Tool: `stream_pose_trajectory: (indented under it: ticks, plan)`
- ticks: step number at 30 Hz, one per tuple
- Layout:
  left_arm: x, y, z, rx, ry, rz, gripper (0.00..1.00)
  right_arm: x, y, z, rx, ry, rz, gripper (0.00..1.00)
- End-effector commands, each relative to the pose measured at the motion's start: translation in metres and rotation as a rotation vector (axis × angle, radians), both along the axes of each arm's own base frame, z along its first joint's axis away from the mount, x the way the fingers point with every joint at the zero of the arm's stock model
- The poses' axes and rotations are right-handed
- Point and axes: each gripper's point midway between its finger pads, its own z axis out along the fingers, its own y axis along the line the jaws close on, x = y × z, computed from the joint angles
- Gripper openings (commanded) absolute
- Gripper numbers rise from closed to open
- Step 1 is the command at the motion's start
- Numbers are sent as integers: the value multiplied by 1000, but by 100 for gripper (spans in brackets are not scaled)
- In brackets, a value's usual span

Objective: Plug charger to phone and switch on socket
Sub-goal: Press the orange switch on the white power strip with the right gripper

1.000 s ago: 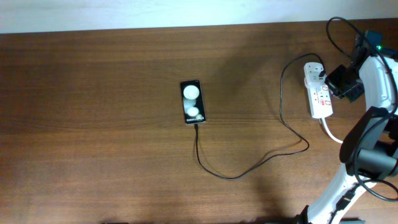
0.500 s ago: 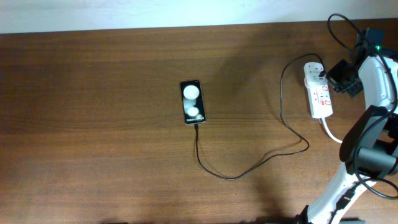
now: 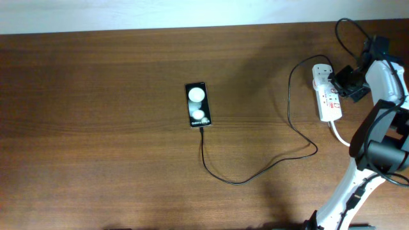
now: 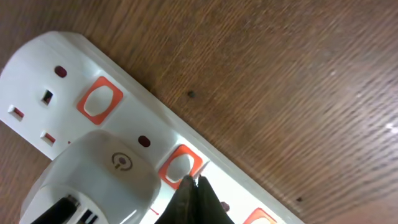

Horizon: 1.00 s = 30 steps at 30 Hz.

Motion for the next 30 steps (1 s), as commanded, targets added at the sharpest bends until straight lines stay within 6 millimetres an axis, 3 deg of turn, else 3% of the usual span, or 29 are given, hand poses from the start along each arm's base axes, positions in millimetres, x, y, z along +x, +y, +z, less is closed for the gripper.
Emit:
stream_pose_trajectory:
  ticks: [1,9,15,30]
  plan:
    - [-2,-1,0,-10,-11,-1,99,9,1,0,31,-32,-6,4]
    - [-2,-1,0,-10,-11,-1,99,16,6,-5,67,-54,-14,4]
    - [-2,-1,0,-10,-11,-1,99,18,18,-24,140,-45,0,4]
    - [-2,-1,0,-10,-10,-1,99,13,47,-26,194,-1,44,4]
